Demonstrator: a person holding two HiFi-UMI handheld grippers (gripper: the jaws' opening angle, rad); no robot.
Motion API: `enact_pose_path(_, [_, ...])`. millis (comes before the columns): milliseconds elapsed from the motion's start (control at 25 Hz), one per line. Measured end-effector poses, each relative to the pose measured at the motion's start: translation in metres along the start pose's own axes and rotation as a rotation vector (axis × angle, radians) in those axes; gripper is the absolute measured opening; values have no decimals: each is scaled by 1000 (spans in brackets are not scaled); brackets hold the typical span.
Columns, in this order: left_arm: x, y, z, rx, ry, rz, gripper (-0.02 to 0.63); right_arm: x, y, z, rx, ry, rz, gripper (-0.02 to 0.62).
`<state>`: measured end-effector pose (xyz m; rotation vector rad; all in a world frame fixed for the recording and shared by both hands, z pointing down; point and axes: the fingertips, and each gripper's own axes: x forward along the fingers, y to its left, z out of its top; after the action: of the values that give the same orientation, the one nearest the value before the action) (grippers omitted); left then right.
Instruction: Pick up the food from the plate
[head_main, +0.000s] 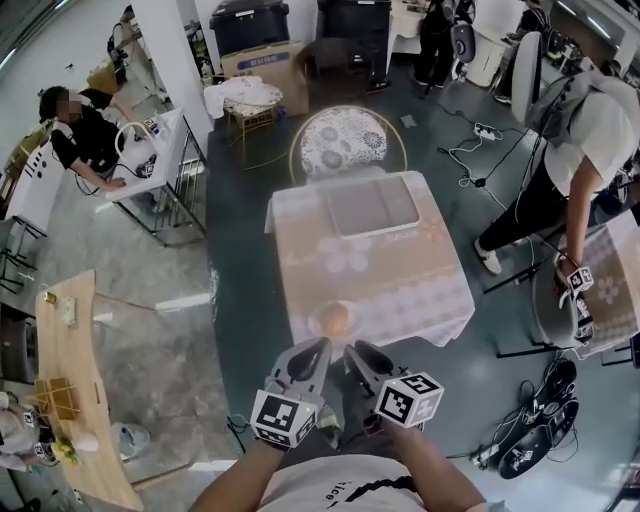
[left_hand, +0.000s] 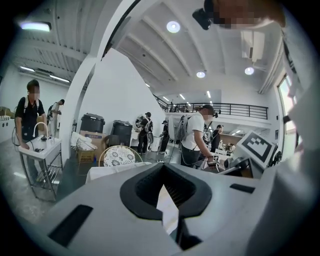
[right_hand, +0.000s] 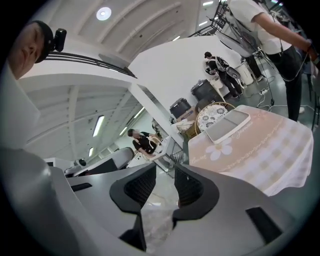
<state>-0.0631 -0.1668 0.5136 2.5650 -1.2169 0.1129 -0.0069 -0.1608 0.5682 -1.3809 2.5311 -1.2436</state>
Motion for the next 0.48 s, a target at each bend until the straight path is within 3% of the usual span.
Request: enact_pose_path(480, [56,42,-51,-34,82,37,4,68,-100,-44,229,103,-49,158])
